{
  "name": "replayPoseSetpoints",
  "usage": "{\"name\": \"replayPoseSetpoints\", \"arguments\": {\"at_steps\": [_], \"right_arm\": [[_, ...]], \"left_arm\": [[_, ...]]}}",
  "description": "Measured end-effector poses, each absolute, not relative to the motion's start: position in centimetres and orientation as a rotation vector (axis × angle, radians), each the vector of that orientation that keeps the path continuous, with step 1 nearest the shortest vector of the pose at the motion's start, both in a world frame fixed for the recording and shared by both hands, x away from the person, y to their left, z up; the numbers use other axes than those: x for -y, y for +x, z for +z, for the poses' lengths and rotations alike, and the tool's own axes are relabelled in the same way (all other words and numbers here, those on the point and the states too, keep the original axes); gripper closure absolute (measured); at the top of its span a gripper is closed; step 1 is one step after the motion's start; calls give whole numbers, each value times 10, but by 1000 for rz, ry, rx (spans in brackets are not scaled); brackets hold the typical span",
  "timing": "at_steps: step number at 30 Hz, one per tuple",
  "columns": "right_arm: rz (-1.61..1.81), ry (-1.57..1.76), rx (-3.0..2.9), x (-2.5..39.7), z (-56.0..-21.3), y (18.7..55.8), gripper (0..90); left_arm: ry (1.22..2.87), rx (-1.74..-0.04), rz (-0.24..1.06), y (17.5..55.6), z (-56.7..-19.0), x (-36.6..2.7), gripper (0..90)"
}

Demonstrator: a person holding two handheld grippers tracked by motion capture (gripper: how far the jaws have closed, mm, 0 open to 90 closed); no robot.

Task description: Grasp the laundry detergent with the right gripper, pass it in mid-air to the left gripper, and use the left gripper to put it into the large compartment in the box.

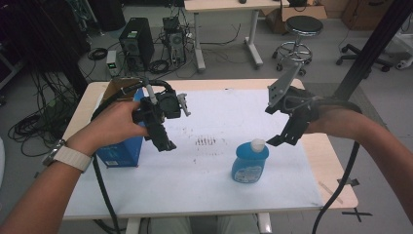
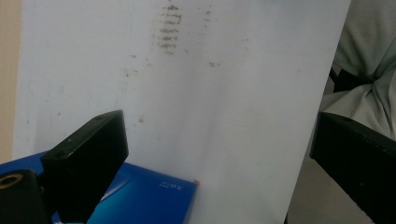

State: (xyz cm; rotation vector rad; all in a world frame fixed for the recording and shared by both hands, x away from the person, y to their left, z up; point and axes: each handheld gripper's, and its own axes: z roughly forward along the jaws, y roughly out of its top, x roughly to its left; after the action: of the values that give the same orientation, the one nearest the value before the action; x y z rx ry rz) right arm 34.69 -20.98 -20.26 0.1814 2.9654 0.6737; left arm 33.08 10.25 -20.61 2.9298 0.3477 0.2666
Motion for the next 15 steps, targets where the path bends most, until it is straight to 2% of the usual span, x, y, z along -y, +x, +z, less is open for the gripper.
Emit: {"name": "replayPoseSetpoints", "arguments": {"at_steps": [15], "right_arm": [[736, 204, -2942, 230, -217, 346, 45]], "left_arm": [[2930, -347, 264, 332, -207, -101, 48]]}}
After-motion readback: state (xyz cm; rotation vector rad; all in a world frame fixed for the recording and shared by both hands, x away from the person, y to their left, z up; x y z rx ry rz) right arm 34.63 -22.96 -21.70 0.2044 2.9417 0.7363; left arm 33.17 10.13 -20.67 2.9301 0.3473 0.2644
